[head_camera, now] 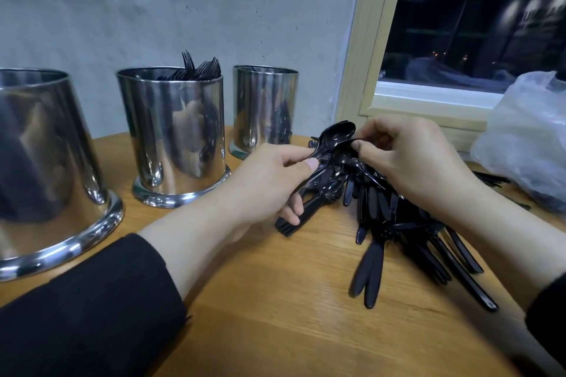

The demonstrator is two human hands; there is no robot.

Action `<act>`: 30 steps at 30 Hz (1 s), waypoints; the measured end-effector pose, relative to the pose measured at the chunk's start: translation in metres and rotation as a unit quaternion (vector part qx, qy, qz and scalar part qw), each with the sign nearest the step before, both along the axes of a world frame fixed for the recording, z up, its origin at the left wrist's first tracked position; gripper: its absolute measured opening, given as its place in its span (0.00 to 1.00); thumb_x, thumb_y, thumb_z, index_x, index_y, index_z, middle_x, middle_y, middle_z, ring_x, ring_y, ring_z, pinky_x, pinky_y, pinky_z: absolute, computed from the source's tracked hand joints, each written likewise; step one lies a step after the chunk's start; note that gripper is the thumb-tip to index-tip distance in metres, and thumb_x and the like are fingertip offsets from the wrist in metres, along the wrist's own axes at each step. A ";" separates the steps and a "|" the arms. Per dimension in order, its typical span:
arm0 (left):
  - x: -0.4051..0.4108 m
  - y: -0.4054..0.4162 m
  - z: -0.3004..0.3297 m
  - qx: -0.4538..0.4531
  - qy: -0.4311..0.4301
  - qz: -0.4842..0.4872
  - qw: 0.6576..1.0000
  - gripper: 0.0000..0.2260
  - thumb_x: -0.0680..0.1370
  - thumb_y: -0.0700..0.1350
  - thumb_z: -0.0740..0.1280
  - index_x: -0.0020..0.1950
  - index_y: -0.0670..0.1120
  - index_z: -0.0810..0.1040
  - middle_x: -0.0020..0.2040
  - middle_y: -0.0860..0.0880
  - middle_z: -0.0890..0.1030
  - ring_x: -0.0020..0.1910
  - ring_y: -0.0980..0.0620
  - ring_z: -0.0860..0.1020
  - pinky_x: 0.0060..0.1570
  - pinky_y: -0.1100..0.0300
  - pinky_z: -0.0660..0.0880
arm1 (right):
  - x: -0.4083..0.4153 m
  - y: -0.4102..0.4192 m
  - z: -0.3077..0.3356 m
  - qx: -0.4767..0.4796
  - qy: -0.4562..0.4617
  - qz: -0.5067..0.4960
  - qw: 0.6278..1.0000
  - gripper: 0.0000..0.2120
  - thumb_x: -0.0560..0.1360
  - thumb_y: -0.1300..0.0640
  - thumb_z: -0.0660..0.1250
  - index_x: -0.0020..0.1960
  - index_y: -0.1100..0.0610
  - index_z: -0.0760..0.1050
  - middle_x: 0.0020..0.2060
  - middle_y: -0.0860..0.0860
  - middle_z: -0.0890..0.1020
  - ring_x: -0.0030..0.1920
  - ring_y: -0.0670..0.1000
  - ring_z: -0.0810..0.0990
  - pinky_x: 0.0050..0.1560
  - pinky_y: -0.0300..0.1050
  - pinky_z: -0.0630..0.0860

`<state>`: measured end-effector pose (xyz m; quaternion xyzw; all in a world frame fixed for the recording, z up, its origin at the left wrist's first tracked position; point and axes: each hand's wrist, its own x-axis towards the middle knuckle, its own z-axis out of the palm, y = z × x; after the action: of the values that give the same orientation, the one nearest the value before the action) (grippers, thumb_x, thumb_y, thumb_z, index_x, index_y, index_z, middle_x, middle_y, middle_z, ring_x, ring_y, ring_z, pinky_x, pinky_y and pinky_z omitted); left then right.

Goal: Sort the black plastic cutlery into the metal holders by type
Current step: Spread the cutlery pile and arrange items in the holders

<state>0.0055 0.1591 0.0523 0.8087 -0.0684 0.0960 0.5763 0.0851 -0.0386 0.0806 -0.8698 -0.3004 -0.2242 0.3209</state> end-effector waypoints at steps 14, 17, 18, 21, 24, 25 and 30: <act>0.011 0.016 -0.002 0.033 -0.049 0.156 0.986 0.12 0.84 0.53 0.64 0.50 0.46 0.80 0.39 0.48 0.78 0.31 0.52 0.69 0.37 0.57 0.68 | 0.017 0.038 0.009 -0.003 0.029 -0.020 0.999 0.05 0.80 0.49 0.67 0.49 0.50 0.78 0.38 0.42 0.79 0.40 0.44 0.77 0.36 0.35 0.68; 0.013 0.016 -0.004 0.045 -0.054 0.178 0.982 0.10 0.84 0.53 0.63 0.48 0.49 0.79 0.41 0.50 0.80 0.32 0.54 0.72 0.35 0.57 0.68 | 0.026 0.052 -0.002 -0.236 0.088 -0.023 0.968 0.11 0.81 0.49 0.67 0.60 0.53 0.80 0.50 0.47 0.84 0.50 0.50 0.81 0.45 0.40 0.73; 0.014 0.016 -0.006 0.046 -0.050 0.174 0.982 0.10 0.84 0.53 0.63 0.49 0.49 0.79 0.40 0.49 0.80 0.33 0.53 0.73 0.35 0.57 0.68 | 0.029 0.057 -0.005 -0.277 0.088 -0.031 0.956 0.15 0.81 0.49 0.67 0.64 0.53 0.78 0.55 0.50 0.84 0.55 0.53 0.81 0.51 0.42 0.74; 0.015 0.014 -0.009 0.063 -0.051 0.167 0.983 0.11 0.84 0.52 0.63 0.52 0.47 0.80 0.38 0.50 0.79 0.37 0.53 0.74 0.33 0.66 0.68 | 0.037 0.069 -0.011 -0.323 0.085 -0.055 0.941 0.20 0.80 0.47 0.66 0.69 0.54 0.75 0.59 0.53 0.82 0.59 0.56 0.79 0.56 0.47 0.75; 0.015 0.014 -0.006 0.072 -0.063 0.174 0.980 0.12 0.84 0.53 0.63 0.52 0.46 0.80 0.40 0.47 0.80 0.38 0.51 0.75 0.31 0.67 0.65 | 0.039 0.075 -0.014 -0.361 0.107 -0.061 0.925 0.23 0.80 0.45 0.66 0.71 0.53 0.73 0.62 0.52 0.80 0.61 0.56 0.78 0.56 0.47 0.75; 0.015 0.015 -0.006 0.071 -0.065 0.176 0.980 0.12 0.84 0.53 0.63 0.53 0.46 0.80 0.42 0.46 0.82 0.39 0.50 0.76 0.33 0.66 0.67 | 0.039 0.076 -0.015 -0.367 0.112 -0.062 0.921 0.23 0.80 0.46 0.67 0.71 0.53 0.72 0.62 0.51 0.80 0.61 0.55 0.78 0.53 0.46 0.74; 0.014 0.014 -0.003 0.071 -0.080 0.176 0.978 0.12 0.84 0.53 0.63 0.53 0.46 0.80 0.42 0.48 0.81 0.42 0.50 0.76 0.38 0.61 0.69 | 0.047 0.077 -0.022 -0.337 0.126 -0.046 0.932 0.20 0.77 0.50 0.71 0.68 0.51 0.76 0.60 0.50 0.80 0.58 0.54 0.79 0.51 0.43 0.72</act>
<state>0.0193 0.1732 0.0491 0.8365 0.0227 0.2556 0.4842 0.1317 0.0380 0.0588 -0.9608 -0.2749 -0.0126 0.0335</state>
